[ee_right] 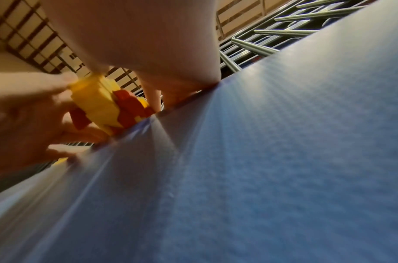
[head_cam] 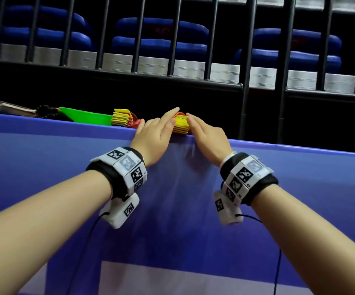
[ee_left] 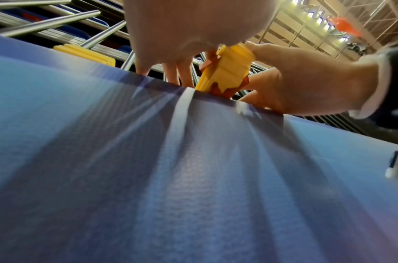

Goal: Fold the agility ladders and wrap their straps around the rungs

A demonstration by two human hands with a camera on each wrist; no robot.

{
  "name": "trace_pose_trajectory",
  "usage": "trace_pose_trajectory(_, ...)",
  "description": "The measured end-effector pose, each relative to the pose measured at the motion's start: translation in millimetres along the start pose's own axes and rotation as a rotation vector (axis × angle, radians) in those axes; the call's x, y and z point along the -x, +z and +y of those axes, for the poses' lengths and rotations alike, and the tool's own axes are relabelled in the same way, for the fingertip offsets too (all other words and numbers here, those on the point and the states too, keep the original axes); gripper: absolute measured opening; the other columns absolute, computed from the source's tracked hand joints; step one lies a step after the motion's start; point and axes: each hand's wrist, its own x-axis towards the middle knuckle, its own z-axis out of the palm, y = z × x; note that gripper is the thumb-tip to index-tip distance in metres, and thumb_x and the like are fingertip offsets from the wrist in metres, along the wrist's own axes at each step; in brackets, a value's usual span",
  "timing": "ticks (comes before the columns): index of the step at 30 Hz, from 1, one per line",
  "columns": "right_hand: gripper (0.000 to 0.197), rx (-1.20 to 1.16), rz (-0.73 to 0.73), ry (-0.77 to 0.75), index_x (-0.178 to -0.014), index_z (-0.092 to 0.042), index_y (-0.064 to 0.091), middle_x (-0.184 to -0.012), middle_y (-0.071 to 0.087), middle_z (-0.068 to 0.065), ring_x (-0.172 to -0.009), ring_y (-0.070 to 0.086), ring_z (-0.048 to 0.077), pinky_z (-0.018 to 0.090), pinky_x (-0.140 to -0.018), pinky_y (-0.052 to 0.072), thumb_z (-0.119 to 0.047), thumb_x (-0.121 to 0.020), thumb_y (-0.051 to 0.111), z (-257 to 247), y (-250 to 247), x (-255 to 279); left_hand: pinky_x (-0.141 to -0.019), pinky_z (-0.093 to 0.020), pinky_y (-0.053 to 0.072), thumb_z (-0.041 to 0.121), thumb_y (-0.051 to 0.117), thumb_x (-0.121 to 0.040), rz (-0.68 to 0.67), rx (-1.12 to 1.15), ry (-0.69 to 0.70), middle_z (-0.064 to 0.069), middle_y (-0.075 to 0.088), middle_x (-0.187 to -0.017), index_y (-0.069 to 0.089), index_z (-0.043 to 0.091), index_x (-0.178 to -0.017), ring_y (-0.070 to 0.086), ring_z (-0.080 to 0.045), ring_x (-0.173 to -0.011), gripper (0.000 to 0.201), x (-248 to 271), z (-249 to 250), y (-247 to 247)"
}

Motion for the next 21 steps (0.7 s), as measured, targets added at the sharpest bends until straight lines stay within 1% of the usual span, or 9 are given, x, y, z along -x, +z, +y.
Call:
trace_pose_trajectory(3, 0.053, -0.001, -0.066, 0.047, -0.143, -0.035, 0.041, -0.142, 0.05, -0.01, -0.133, 0.044, 0.015, 0.035, -0.111, 0.032, -0.059, -0.097, 0.029, 0.6, 2.1, -9.9, -0.118, -0.047, 0.01, 0.045, 0.009, -0.091, -0.005, -0.05, -0.013, -0.007, 0.058, -0.13, 0.032, 0.035, -0.149, 0.041, -0.028, -0.132, 0.063, -3.2, -10.6, -1.4)
trace_pose_trajectory(6, 0.054, 0.009, -0.134, 0.054, -0.139, -0.032, 0.047, -0.138, 0.054, -0.008, -0.127, 0.049, 0.015, 0.034, -0.106, 0.036, -0.061, -0.096, 0.032, -1.9, 4.4, -24.7, -0.116, -0.043, 0.013, 0.047, 0.01, -0.091, -0.006, -0.168, -0.039, -0.008, 0.06, -0.124, 0.035, 0.035, -0.148, 0.042, -0.027, -0.129, 0.063, -11.2, -25.1, 1.0)
trace_pose_trajectory(8, 0.054, 0.081, -0.169, 0.061, -0.137, -0.03, 0.049, -0.134, 0.058, -0.005, -0.122, 0.053, 0.018, 0.035, -0.104, 0.039, -0.06, -0.096, 0.031, -3.6, 9.0, -33.2, -0.113, -0.04, 0.018, 0.047, 0.018, -0.097, 0.013, -0.232, -0.062, -0.01, 0.06, -0.122, 0.037, 0.035, -0.147, 0.044, -0.029, -0.125, 0.055, -15.9, -33.6, 3.8)
trace_pose_trajectory(9, 0.055, 0.117, -0.181, 0.063, -0.139, -0.029, 0.047, -0.135, 0.057, -0.004, -0.123, 0.052, 0.018, 0.034, -0.104, 0.039, -0.06, -0.097, 0.03, -4.1, 11.3, -36.5, -0.11, -0.039, 0.021, 0.044, 0.023, -0.102, 0.023, -0.249, -0.072, -0.01, 0.06, -0.124, 0.037, 0.034, -0.147, 0.044, -0.03, -0.125, 0.048, -17.4, -36.4, 5.2)
trace_pose_trajectory(11, 0.056, 0.182, -0.195, 0.066, -0.143, -0.029, 0.043, -0.139, 0.054, -0.005, -0.125, 0.051, 0.019, 0.032, -0.102, 0.038, -0.059, -0.098, 0.028, -5.2, 14.3, -39.8, -0.106, -0.038, 0.022, 0.036, 0.027, -0.105, 0.017, -0.29, -0.095, -0.009, 0.058, -0.129, 0.036, 0.034, -0.148, 0.044, -0.031, -0.125, 0.044, -18.5, -37.6, 7.9)
trace_pose_trajectory(13, 0.056, 0.24, -0.189, 0.076, -0.145, -0.028, 0.039, -0.142, 0.051, -0.004, -0.128, 0.049, 0.02, 0.032, -0.101, 0.037, -0.057, -0.099, 0.026, -6.5, 15.3, -39.7, -0.106, -0.037, 0.022, 0.037, 0.026, -0.105, 0.007, -0.34, -0.122, -0.01, 0.057, -0.132, 0.035, 0.033, -0.149, 0.044, -0.032, -0.125, 0.044, -19.6, -34.3, 9.6)
trace_pose_trajectory(16, 0.054, 0.281, -0.174, 0.089, -0.149, -0.029, 0.031, -0.147, 0.045, -0.002, -0.133, 0.044, 0.022, 0.034, -0.106, 0.036, -0.053, -0.101, 0.026, -8.9, 14.6, -34.7, -0.107, -0.038, 0.022, 0.04, 0.026, -0.105, -0.008, -0.362, -0.173, -0.012, 0.055, -0.134, 0.036, 0.029, -0.149, 0.043, -0.032, -0.126, 0.046, -19.6, -25.7, 9.3)
trace_pose_trajectory(19, 0.052, 0.251, -0.109, 0.092, -0.15, -0.032, 0.027, -0.14, 0.053, -0.001, -0.127, 0.05, 0.023, 0.036, -0.101, 0.041, -0.05, -0.101, 0.028, -10.1, 14.6, -25.2, -0.106, -0.04, 0.026, 0.035, 0.029, -0.105, 0.012, -0.267, -0.188, -0.014, 0.054, -0.137, 0.04, 0.023, -0.147, 0.044, -0.036, -0.126, 0.045, -18.8, -20.2, 2.2)
trace_pose_trajectory(21, 0.051, 0.106, -0.037, 0.092, -0.148, -0.03, 0.031, -0.13, 0.061, -0.001, -0.119, 0.055, 0.022, 0.036, -0.098, 0.044, -0.046, -0.1, 0.035, -9.9, 15.0, -20.2, -0.106, -0.04, 0.029, 0.03, 0.032, -0.104, 0.034, -0.177, -0.201, -0.017, 0.053, -0.137, 0.043, 0.021, -0.145, 0.043, -0.037, -0.127, 0.043, -15.8, -18.6, -2.3)
